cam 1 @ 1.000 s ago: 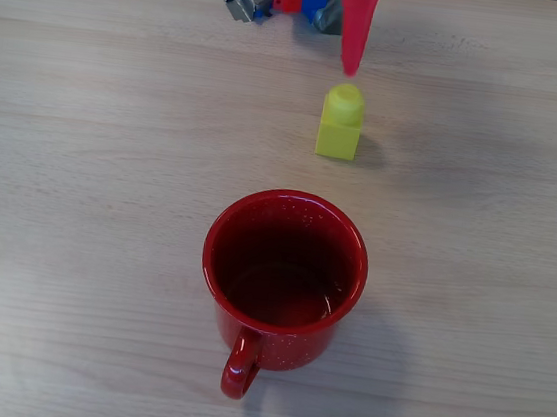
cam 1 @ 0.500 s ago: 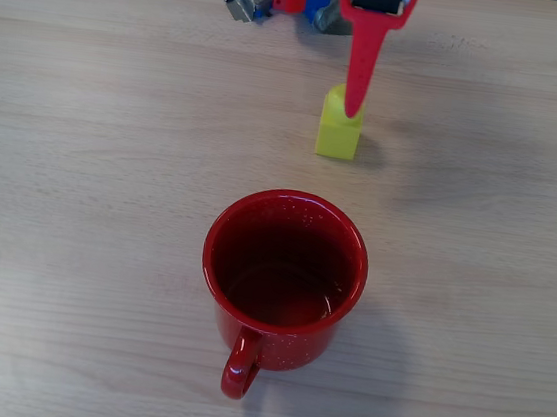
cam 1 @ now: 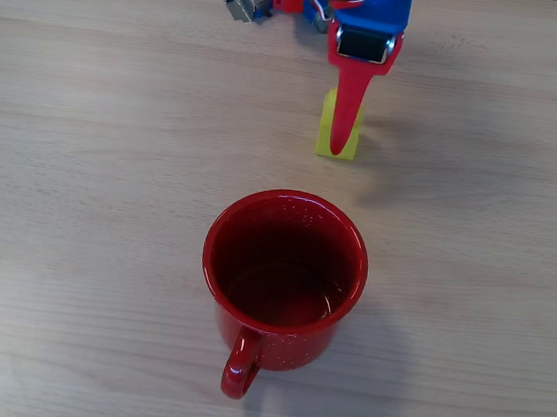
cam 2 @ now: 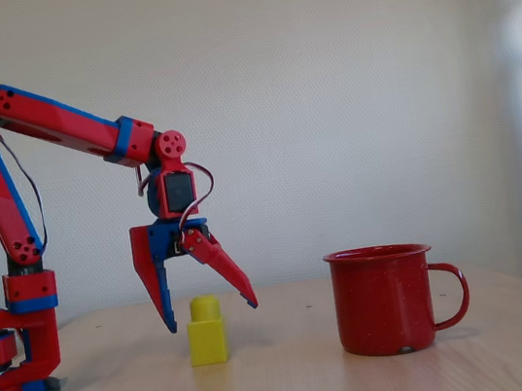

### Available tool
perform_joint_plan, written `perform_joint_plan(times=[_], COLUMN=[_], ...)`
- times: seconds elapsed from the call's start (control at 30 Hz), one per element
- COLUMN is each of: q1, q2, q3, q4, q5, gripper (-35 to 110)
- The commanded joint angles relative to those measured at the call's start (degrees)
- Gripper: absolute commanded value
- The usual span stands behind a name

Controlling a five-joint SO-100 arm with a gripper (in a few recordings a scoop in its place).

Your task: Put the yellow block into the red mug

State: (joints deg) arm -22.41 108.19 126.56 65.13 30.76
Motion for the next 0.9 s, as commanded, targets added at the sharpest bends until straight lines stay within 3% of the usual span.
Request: perform_joint_plan(times=[0.0, 0.43, 0.73, 0.87], q1=[0.8, 3.3, 3.4, 3.5], q2=[0.8, -3.3, -4.4, -4.4], q3=[-1.2, -2.9, -3.5, -3.6], q4=[-1.1, -5.9, -7.9, -7.9], q5=[-0.6, -3.0, -4.1, -4.3], gripper=[43, 37, 2, 0])
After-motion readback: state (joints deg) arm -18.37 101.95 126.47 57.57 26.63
